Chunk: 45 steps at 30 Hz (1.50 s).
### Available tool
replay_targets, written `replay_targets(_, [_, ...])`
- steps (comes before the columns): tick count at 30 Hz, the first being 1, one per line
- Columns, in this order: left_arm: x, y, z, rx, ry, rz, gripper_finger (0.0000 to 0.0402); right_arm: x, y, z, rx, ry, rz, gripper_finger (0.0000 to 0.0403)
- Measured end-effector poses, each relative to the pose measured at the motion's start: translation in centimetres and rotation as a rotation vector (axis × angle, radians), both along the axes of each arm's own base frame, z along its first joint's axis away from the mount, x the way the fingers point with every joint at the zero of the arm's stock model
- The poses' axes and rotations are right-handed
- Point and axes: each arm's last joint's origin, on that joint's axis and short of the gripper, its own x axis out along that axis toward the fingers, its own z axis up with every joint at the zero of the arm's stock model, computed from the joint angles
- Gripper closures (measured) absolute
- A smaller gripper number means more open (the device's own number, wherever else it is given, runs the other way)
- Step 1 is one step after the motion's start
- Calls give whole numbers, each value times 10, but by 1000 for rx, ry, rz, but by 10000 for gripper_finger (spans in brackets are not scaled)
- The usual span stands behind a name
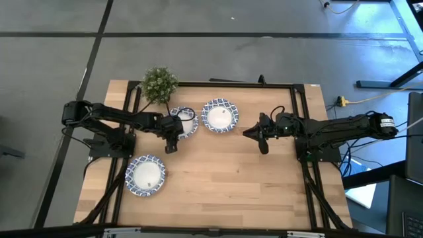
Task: Nest bowls inside each other
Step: Stack the white bowl on the other white bowl
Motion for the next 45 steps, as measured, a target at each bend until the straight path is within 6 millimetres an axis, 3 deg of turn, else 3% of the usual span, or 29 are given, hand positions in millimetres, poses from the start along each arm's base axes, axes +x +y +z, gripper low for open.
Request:
replay_targets(4, [0,0,0,1,-5,1,324,0,0,0,0,0,0,352])
replay_targets(17, [3,5,8,8,-92,70,316,0,0,0,0,0,0,352])
replay_targets(32, [-8,14,43,49,-289,119,315,0,0,0,1,3,0,352])
replay_targets(45, [-8,13,44,54,-292,112,315,0,0,0,-1,5,0,352])
